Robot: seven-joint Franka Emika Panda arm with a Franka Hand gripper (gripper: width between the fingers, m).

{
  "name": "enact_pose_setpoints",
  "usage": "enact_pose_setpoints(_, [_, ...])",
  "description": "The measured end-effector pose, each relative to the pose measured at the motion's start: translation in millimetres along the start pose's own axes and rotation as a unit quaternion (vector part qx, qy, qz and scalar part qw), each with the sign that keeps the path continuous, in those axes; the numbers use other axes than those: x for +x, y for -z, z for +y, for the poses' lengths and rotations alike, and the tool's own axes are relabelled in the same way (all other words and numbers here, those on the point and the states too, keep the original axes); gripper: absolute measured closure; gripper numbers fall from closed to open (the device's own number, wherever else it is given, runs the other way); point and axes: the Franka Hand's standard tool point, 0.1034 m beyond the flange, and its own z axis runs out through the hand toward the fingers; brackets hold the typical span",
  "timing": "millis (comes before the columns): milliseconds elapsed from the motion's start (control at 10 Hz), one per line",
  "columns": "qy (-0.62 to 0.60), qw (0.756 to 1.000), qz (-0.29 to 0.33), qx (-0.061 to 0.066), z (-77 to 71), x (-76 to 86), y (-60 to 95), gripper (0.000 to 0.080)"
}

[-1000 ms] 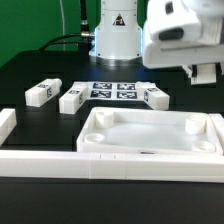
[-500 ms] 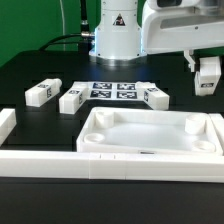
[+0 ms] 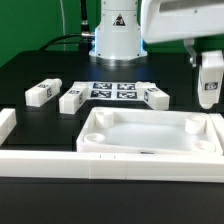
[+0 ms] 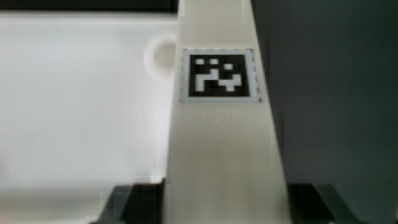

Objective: Assemble desk

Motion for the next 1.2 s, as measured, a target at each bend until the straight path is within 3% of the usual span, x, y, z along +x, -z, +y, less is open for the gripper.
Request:
enact_pose_setpoints(100, [0.000, 0.999, 0.043, 0.003, -0.7, 9.9, 8.2, 0.0508])
enact_pose_setpoints(300, [0.006, 0.995, 0.101, 0.005, -2.2, 6.3, 0.6, 0.0508])
enact_pose_setpoints(500, [0.011, 0.995, 0.102, 0.003, -1.5, 7.9, 0.3, 0.0508])
enact_pose_setpoints(600, [0.030, 0.994, 0.102, -0.006, 2.4, 11.7, 1.4, 0.0508])
enact_pose_setpoints(700, [0.045, 0.993, 0.113, -0.013, 7.1, 26.3, 13.0, 0.0508])
enact_pose_setpoints(900, [0.045, 0.991, 0.127, -0.014, 12.6, 36.0, 21.9, 0.0508])
enact_pose_setpoints(1200, [0.043, 0.989, 0.137, -0.012, 11.9, 35.6, 19.2, 0.0508])
